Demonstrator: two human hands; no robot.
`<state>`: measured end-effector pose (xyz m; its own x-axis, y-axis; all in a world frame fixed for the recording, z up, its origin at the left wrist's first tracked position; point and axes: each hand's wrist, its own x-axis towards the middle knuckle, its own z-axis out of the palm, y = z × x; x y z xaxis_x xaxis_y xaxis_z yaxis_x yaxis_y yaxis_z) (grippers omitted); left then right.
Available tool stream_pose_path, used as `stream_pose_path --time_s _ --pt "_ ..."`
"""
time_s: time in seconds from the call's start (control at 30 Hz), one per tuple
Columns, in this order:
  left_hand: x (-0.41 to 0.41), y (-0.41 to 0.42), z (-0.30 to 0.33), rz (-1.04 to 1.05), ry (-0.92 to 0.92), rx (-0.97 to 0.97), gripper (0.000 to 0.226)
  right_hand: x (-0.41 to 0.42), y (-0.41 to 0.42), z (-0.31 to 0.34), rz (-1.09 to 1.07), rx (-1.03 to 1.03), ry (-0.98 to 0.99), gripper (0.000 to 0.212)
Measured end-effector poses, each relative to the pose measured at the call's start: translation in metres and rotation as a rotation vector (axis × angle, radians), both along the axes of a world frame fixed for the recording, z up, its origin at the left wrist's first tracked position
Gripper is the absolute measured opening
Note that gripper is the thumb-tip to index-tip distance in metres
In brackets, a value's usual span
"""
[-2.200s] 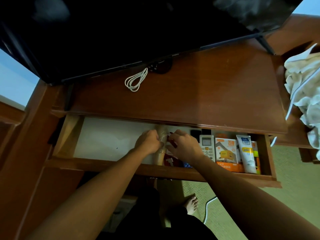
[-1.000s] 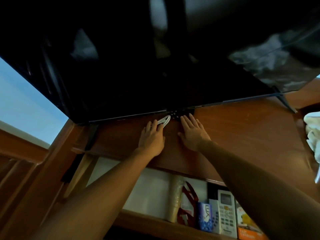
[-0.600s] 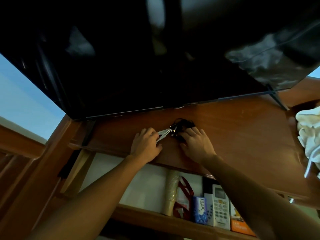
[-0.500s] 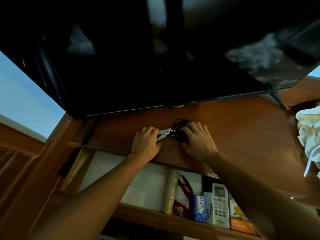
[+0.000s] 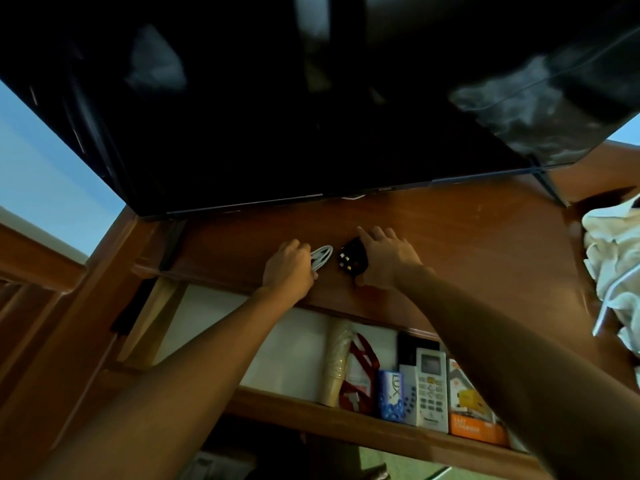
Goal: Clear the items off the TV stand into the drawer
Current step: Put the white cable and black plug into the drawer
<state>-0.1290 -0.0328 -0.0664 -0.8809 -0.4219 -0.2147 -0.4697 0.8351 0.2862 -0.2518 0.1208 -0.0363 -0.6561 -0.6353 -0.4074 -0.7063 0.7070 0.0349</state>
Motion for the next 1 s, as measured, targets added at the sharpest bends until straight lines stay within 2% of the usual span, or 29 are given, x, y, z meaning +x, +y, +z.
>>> stream_pose_path --time_s 0.1,0.2,0.43,0.6,0.73,0.83,0.87,0.93,1.0 --pt "0.008 0.004 0.002 0.033 -0.036 0.012 0.041 0.011 0.006 0.000 -0.018 0.026 0.001 0.096" --pt "0.020 0.011 0.004 0.069 -0.072 0.056 0.034 0.022 0.012 0.000 -0.040 0.035 0.000 0.092" --pt "0.055 0.036 0.013 0.127 -0.037 0.251 0.026 0.049 0.029 -0.001 -0.072 0.006 -0.003 0.095" --pt "0.079 0.051 0.013 0.196 0.024 0.442 0.029 0.075 0.048 0.005 -0.046 -0.018 -0.052 0.097" --pt "0.110 0.051 -0.002 0.232 -0.024 0.524 0.032 0.109 0.058 0.005 0.005 -0.038 -0.110 0.098" --pt "0.127 0.047 -0.020 0.304 -0.104 0.520 0.019 0.142 0.056 -0.010 -0.001 -0.039 -0.219 0.099" --pt "0.129 0.045 -0.025 0.331 -0.126 0.509 0.019 0.151 0.052 -0.017 -0.028 -0.045 -0.263 0.097" --pt "0.131 0.040 -0.038 0.395 -0.159 0.502 0.036 0.165 0.041 -0.034 -0.095 -0.053 -0.338 0.093" --pt "0.131 0.034 -0.047 0.441 -0.205 0.498 0.041 0.174 0.028 -0.049 -0.194 -0.056 -0.390 0.093"
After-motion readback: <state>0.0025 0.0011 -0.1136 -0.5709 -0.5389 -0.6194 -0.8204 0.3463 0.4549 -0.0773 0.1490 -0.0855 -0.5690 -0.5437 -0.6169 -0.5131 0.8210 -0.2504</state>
